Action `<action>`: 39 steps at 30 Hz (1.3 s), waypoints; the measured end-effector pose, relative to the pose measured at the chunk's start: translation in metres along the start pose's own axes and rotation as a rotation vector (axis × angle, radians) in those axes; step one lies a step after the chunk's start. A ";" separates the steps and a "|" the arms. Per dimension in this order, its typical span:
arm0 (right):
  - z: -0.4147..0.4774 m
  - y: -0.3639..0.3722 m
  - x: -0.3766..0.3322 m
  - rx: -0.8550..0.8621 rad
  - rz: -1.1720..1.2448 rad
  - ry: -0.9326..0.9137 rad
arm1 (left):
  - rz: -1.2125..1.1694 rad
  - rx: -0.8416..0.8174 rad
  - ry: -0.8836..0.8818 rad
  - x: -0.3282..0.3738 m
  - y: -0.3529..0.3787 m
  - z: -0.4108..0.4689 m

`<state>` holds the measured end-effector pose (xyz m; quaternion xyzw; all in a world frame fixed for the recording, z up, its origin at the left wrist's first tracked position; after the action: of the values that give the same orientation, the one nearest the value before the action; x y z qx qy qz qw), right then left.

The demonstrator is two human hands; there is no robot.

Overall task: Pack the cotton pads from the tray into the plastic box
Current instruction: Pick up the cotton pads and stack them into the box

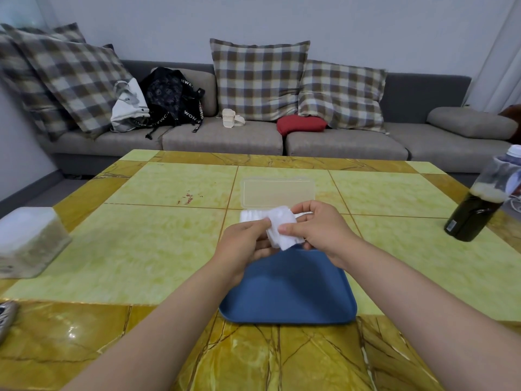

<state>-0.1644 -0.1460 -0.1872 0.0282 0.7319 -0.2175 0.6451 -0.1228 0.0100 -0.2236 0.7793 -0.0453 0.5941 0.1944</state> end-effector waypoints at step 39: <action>-0.010 -0.012 -0.023 -0.039 -0.246 -0.285 | 0.020 0.006 -0.069 0.006 -0.003 -0.003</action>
<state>-0.1735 -0.1480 -0.1610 -0.1053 0.6352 -0.2825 0.7110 -0.1225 0.0147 -0.2182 0.7994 -0.0579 0.5689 0.1844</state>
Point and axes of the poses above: each hand's wrist, its own z-axis towards the middle knuckle, its own y-axis out of the palm, x = y × z, the point moved 4 cm from there along z, towards the middle knuckle, and after that the axes turned 2 degrees about x, right-handed, at the moved point
